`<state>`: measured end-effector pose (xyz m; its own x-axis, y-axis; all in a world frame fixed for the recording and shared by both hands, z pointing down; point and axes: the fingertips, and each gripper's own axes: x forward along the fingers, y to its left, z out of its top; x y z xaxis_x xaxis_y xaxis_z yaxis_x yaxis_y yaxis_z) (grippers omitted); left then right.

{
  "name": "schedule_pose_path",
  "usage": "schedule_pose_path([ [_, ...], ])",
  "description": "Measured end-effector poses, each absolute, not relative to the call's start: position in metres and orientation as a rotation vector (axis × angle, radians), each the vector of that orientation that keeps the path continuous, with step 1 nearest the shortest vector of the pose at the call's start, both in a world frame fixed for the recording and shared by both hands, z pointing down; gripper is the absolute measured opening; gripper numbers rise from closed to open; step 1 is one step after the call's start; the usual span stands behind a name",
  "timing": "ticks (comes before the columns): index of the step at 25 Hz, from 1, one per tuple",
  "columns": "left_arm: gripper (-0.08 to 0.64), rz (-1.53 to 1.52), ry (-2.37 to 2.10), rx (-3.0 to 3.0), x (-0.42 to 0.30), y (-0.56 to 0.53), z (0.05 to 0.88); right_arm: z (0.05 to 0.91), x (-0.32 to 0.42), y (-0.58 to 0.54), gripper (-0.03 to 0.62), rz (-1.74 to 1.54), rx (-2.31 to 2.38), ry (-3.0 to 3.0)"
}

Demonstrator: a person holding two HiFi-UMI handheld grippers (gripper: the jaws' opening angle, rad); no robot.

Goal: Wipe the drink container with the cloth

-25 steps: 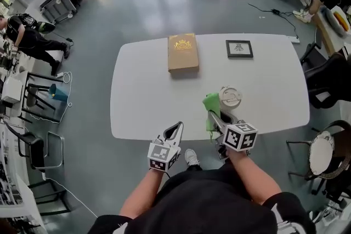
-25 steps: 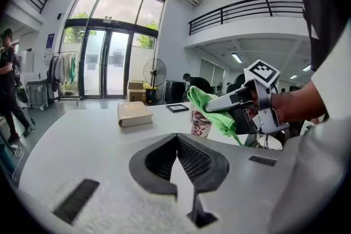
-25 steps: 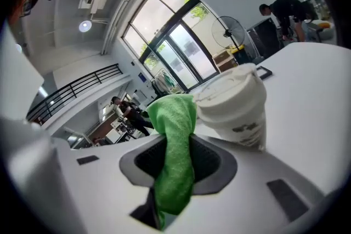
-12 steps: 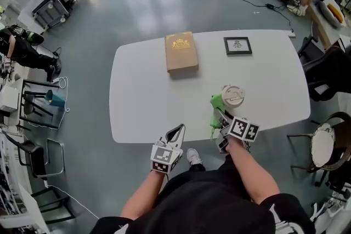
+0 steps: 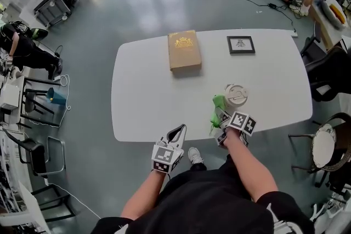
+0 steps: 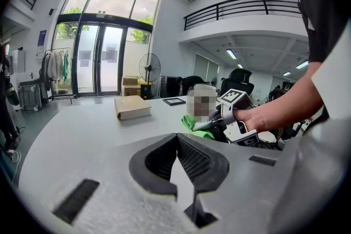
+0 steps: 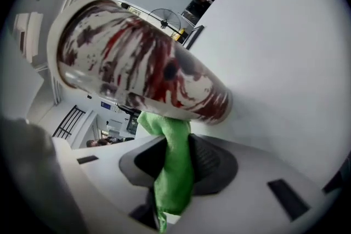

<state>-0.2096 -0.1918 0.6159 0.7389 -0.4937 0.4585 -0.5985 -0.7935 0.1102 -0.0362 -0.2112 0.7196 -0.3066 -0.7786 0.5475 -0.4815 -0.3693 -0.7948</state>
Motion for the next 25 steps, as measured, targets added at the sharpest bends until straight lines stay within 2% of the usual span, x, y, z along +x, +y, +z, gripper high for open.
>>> schedule_pose_path([
  [5, 0.012, 0.606, -0.879, 2.681, -0.215, -0.194, 0.614, 0.738, -0.04, -0.208, 0.12, -1.76, -1.718, 1.546],
  [10, 0.012, 0.58, -0.888, 2.669, -0.215, -0.191, 0.612, 0.717, -0.054, -0.202, 0.121, -1.701, -1.731, 1.742],
  [17, 0.012, 0.528, -0.885, 2.657, -0.204, -0.194, 0.609, 0.61, -0.078, -0.194, 0.121, -1.224, -1.76, 2.375],
  [25, 0.012, 0.408, -0.912, 2.746, -0.167, -0.201, 0.55, 0.477, -0.053, -0.179, 0.12, -0.711, -1.666, 2.485],
])
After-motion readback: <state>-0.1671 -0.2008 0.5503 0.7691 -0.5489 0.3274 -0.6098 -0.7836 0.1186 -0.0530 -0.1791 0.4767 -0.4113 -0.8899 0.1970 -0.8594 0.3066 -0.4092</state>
